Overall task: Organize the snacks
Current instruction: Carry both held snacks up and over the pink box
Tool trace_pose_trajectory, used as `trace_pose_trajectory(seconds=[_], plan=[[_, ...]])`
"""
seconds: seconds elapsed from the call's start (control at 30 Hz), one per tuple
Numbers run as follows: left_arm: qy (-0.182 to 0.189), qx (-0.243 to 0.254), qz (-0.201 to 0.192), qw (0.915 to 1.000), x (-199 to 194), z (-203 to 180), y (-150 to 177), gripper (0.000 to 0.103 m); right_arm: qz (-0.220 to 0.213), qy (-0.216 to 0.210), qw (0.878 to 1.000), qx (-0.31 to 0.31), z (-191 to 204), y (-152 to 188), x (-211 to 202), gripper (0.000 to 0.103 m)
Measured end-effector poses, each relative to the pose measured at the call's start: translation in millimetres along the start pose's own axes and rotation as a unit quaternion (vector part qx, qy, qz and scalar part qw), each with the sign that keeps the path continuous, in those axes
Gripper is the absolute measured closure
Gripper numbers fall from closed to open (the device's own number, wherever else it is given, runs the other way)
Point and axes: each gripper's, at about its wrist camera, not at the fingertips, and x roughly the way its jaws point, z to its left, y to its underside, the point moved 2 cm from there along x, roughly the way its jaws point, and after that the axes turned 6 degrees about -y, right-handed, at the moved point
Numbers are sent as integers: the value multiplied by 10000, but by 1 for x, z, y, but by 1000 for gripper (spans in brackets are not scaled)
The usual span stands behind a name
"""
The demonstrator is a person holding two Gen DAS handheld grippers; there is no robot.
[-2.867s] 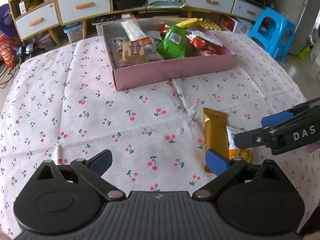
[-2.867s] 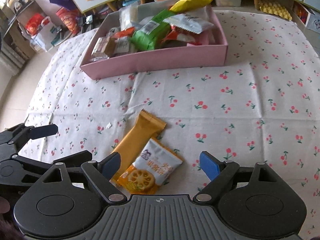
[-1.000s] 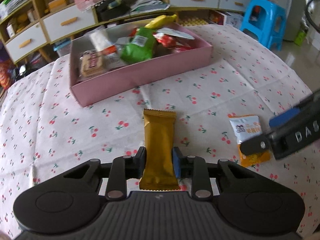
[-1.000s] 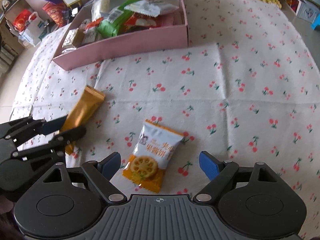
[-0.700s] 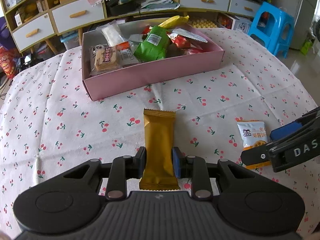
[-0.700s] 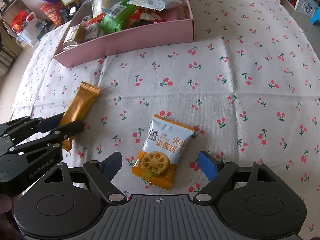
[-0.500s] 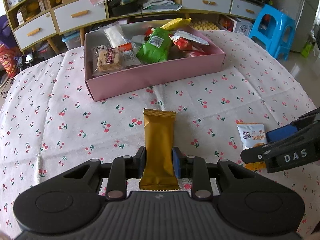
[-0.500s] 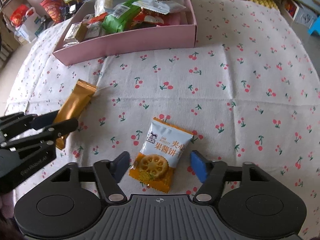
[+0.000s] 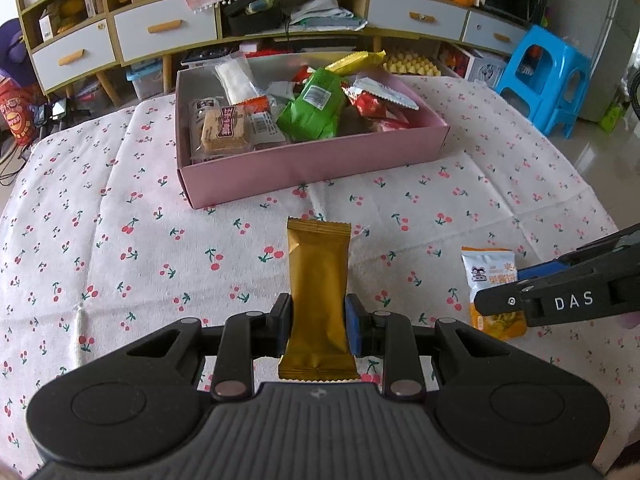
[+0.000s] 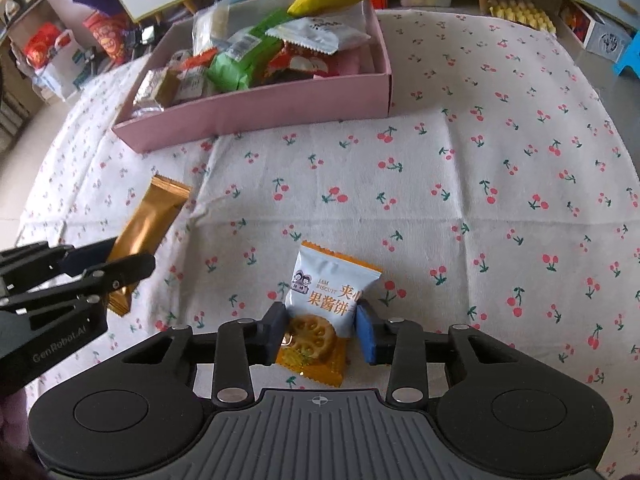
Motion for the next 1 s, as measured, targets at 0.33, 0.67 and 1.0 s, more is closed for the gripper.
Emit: trace_pose_trajectory(seconds=[0.33, 0.67, 1.0], plan=[[195, -422, -176, 9988, -13, 14, -13, 78, -126, -519, 9974, 476, -2, -11, -9, 67], [289, -910, -403, 9946, -22, 34, -33, 78, -534, -891, 9902, 931, -2, -35, -22, 67], [368, -1324, -782, 9874, -15, 47, -65, 78, -1242, -1236, 9760, 1289, 6, -75, -29, 67]])
